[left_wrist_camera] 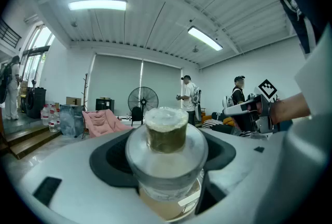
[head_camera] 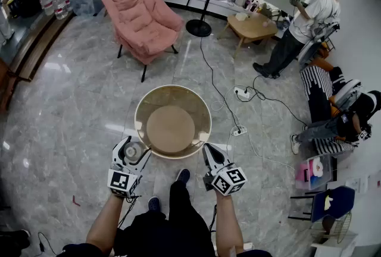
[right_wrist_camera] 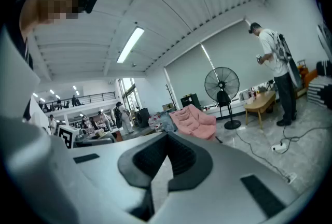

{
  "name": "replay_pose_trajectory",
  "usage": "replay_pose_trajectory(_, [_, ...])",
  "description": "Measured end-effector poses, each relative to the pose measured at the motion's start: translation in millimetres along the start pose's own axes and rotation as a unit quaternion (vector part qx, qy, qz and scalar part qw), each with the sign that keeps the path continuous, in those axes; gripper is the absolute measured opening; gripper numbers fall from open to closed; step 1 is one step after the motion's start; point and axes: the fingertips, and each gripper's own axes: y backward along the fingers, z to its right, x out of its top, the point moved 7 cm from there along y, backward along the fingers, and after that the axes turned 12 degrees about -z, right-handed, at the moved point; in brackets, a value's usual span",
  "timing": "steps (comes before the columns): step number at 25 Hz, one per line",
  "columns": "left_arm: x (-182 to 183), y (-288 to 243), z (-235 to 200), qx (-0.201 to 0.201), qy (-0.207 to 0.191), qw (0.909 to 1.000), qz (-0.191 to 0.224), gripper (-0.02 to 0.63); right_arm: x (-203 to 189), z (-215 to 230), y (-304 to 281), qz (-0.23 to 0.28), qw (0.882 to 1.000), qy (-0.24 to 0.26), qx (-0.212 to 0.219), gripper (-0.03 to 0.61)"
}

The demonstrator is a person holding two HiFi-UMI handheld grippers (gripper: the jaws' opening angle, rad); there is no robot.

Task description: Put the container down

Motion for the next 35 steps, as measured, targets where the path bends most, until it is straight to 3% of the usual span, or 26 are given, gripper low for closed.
replay_pose_trajectory(5, [-4,65,18,0.004,-0.001,1.0000,-0.006,0.356,2,-48,60,-0.011,0.997,0.073,-0.038,0.026])
replay_pose_trajectory(10, [-8,99,42,0.005,-0.005,0.9999,-0.008,0.356,-1,-69,106,-0.020,0.991,0.115,-0.059,0.026])
replay_pose_trajectory(25, [-3,132,126,0.004,-0.034,0.9993,0.013,0.356,-44,-83,158,-0.014,0.993,0.114,-0.025,0.026])
replay_pose_trajectory(35, [5,141,141,0.012,-0.034,0.9992,0.019,0.356,-43,-86,173,-0.006,0.993,0.120,-0.016,0.026])
